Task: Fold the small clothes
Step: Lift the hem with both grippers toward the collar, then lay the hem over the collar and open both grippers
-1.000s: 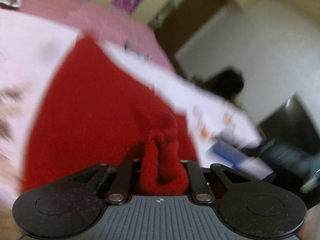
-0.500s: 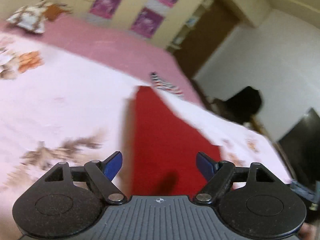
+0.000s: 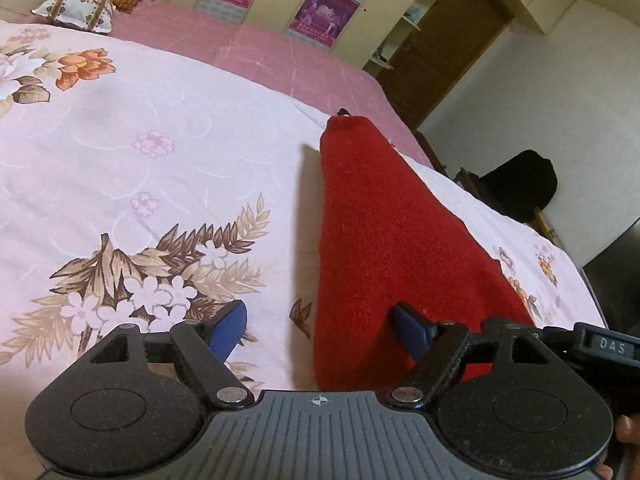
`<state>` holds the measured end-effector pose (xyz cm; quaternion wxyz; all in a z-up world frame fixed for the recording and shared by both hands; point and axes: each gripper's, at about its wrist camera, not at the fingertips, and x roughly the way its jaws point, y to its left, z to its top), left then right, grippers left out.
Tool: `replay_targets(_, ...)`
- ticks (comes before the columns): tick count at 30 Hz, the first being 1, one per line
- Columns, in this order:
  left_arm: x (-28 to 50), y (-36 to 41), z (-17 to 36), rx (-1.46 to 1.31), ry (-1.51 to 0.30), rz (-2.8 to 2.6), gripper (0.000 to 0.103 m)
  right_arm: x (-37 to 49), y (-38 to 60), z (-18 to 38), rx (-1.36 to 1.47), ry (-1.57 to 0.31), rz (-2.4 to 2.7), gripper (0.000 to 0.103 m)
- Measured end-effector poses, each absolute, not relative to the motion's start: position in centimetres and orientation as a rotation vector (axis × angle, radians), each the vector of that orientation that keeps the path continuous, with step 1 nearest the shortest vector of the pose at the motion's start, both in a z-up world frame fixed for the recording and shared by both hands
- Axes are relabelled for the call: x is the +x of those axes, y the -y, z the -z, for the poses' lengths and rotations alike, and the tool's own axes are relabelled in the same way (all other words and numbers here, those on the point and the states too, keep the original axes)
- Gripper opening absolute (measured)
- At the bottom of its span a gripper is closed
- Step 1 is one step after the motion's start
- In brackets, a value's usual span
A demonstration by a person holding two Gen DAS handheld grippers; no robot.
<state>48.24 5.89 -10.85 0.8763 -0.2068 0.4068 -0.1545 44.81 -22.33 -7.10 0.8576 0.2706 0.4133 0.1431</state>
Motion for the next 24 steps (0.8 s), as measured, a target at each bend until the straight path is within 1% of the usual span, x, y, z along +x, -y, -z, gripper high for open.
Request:
replay_targets(1, 48.4, -5.7, 10.9, -0.43, -0.849, 0.322, 0.08, 44.7, 21.4, 6.4, 0.496, -0.862, -0.292, 0.04)
replay_targets(2, 48.5, -5.6, 10.9, -0.422, -0.851, 0.322, 0.08, 44.4, 20.6, 6.0, 0.406, -0.86, -0.277, 0.035)
replay_targets(3, 48.7, -5.4, 10.8, -0.415, -0.857, 0.32, 0.08, 44.0, 19.5, 5.6, 0.296, -0.844, -0.254, 0.028)
replay_targets(4, 48.9, -5.3, 10.4, -0.405, -0.86, 0.313, 0.079, 43.8, 18.7, 5.3, 0.221, -0.82, -0.25, 0.016)
replay_targets(7, 48.7, -5.0, 8.9, -0.393, -0.822, 0.315, 0.079, 42.2, 17.0, 3.4, 0.067, -0.72, -0.257, 0.015)
replay_targets(9, 48.7, -4.3, 8.0, -0.386, -0.797, 0.336, 0.079, 40.8, 17.1, 1.5, 0.039, -0.633, -0.271, 0.014)
replay_targets(13, 49.2, -1.1, 6.8, -0.307, -0.786, 0.392, 0.079, 39.4, 18.6, -1.0, 0.004, -0.558, -0.248, 0.014)
replay_targets(16, 49.6, 1.7, 7.7, -0.25, -0.834, 0.415, 0.079, 40.3, 21.3, 0.6, 0.004, -0.586, -0.201, 0.014)
replay_targets(18, 49.9, 3.1, 9.3, -0.233, -0.883, 0.428, 0.079, 41.0, 23.2, 3.3, 0.032, -0.648, -0.157, 0.014)
replay_targets(20, 49.8, 3.2, 10.2, -0.294, -0.879, 0.436, 0.08, 42.1, 24.9, 6.2, 0.088, -0.721, -0.121, 0.014)
replay_targets(21, 49.8, 3.3, 10.1, -0.286, -0.876, 0.434, 0.08, 42.1, 25.9, 7.2, 0.159, -0.717, -0.125, 0.015)
replay_targets(23, 49.9, 3.3, 9.9, -0.27, -0.876, 0.437, 0.08, 41.9, 27.0, 7.2, 0.26, -0.71, -0.136, 0.015)
replay_targets(24, 50.0, 3.2, 9.9, -0.27, -0.879, 0.442, 0.08, 42.0, 27.0, 7.0, 0.265, -0.712, -0.146, 0.016)
